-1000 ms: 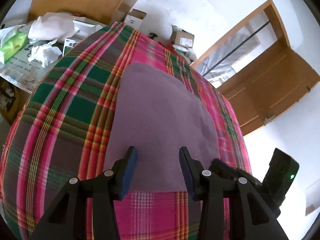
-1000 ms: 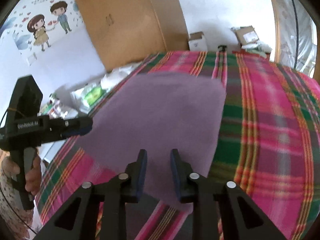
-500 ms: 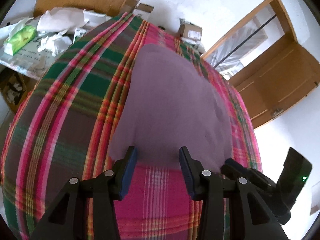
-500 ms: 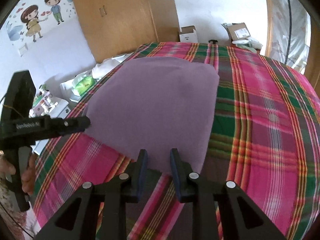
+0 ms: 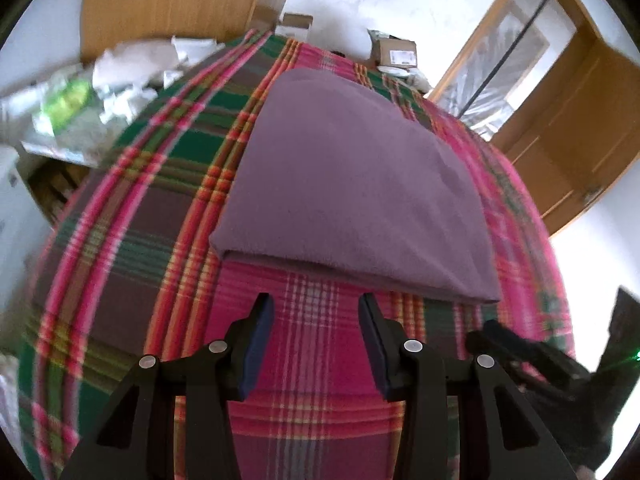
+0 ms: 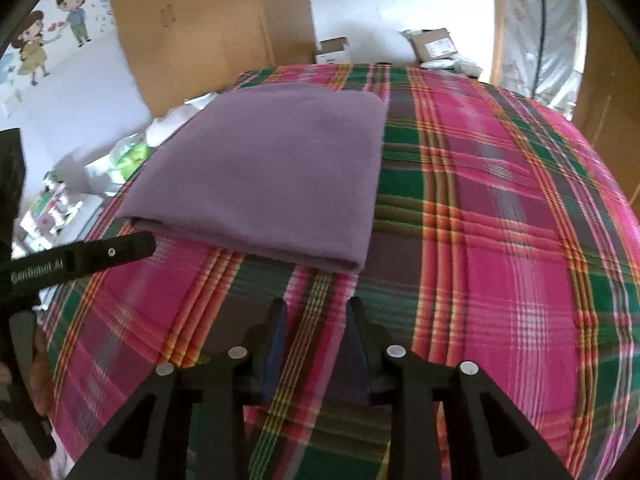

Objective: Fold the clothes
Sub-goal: 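Pull both grippers back from the folded mauve bundle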

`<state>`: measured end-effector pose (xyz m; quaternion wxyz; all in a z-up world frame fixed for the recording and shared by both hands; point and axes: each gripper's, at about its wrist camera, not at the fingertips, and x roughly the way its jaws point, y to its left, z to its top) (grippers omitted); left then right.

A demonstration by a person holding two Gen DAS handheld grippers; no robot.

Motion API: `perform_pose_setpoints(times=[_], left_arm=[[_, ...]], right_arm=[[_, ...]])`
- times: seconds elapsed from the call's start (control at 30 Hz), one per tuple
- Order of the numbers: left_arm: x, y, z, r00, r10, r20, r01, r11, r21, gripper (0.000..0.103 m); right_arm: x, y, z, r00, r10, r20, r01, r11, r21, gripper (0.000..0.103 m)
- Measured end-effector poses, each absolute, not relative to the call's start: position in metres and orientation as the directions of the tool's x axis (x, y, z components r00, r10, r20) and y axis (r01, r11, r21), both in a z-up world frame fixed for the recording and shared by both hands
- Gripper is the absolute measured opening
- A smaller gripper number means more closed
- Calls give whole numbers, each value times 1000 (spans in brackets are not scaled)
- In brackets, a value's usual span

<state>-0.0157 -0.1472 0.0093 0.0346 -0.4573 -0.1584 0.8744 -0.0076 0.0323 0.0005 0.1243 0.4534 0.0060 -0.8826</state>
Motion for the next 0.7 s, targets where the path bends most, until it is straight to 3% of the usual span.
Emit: perform_pose_setpoints(times=[0.07, 0.13, 0.37, 0.53, 0.7], left_arm=[[-15, -142, 7, -581, 179, -794, 85, -957, -277, 46], [-16, -138, 5, -585, 153, -797, 84, -966, -246, 46], [-19, -133, 3, -615, 71, -785, 93, -983, -161, 46], [-23, -133, 3, -635, 42, -772, 117, -982, -150, 46], [-25, -118, 0, -639, -45, -768, 114, -993, -36, 48]], right_arm=[[-7, 29, 0, -571, -170, -803, 208, -976, 59, 40], [-7, 25, -2, -583, -125, -803, 192, -981, 13, 53], [-13, 25, -3, -599, -88, -796, 169, -986, -18, 57], [-18, 27, -4, -611, -77, -788, 152, -988, -21, 66], [-22, 30, -5, -611, -71, -788, 146, -989, -23, 71]])
